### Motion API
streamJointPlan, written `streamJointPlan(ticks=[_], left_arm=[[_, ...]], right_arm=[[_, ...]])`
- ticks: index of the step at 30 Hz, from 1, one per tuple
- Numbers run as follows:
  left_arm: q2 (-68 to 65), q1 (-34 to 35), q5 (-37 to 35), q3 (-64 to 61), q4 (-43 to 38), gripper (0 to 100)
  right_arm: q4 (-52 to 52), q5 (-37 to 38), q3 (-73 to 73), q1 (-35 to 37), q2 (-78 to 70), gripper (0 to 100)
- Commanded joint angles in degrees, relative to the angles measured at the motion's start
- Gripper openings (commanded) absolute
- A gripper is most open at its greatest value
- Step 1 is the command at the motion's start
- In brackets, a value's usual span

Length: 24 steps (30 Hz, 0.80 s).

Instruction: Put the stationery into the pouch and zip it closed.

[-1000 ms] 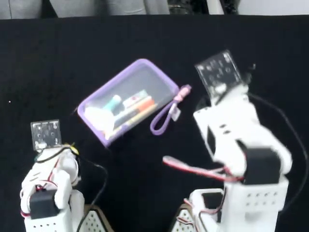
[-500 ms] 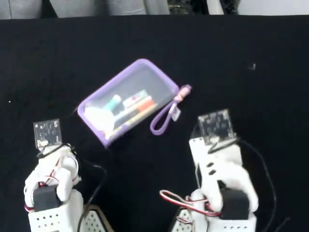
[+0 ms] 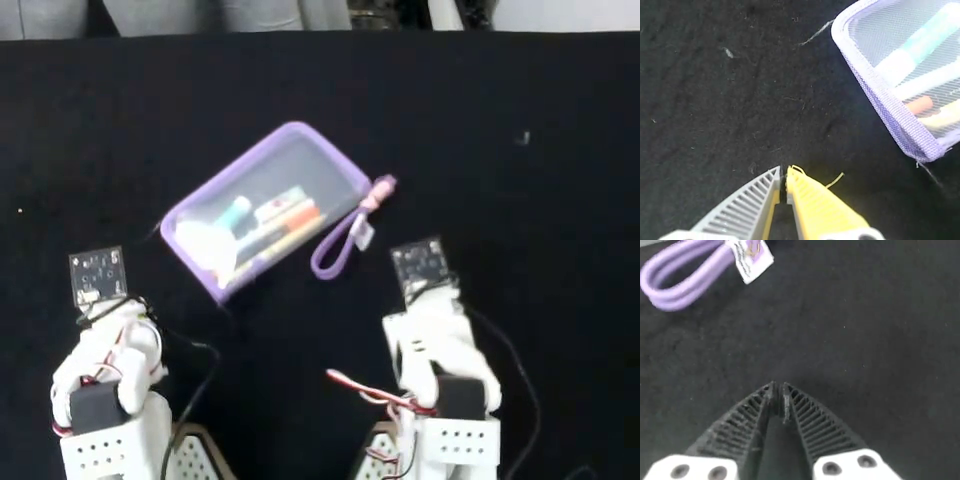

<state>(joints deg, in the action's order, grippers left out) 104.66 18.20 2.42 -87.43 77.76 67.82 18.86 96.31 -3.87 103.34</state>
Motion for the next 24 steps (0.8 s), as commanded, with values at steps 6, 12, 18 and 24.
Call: streamJointPlan(ticks=[6, 12, 18, 24], left_arm=[[-1.0, 0.3, 0.4, -10.0, -5.8, 3], [-0.8, 0.1, 0.4, -10.0, -5.8, 3], [-0.8, 0.2, 0.4, -10.0, -5.8, 3], [-0.8, 0.3, 0.4, -10.0, -5.8, 3]], right_arm=[[7.0, 0.7, 0.1, -4.1, 5.1, 1.5], [7.0, 0.6, 0.1, -12.6, 5.1, 1.5], [7.0, 0.7, 0.1, -13.6, 5.1, 1.5], [7.0, 0.7, 0.1, -13.6, 5.1, 1.5]])
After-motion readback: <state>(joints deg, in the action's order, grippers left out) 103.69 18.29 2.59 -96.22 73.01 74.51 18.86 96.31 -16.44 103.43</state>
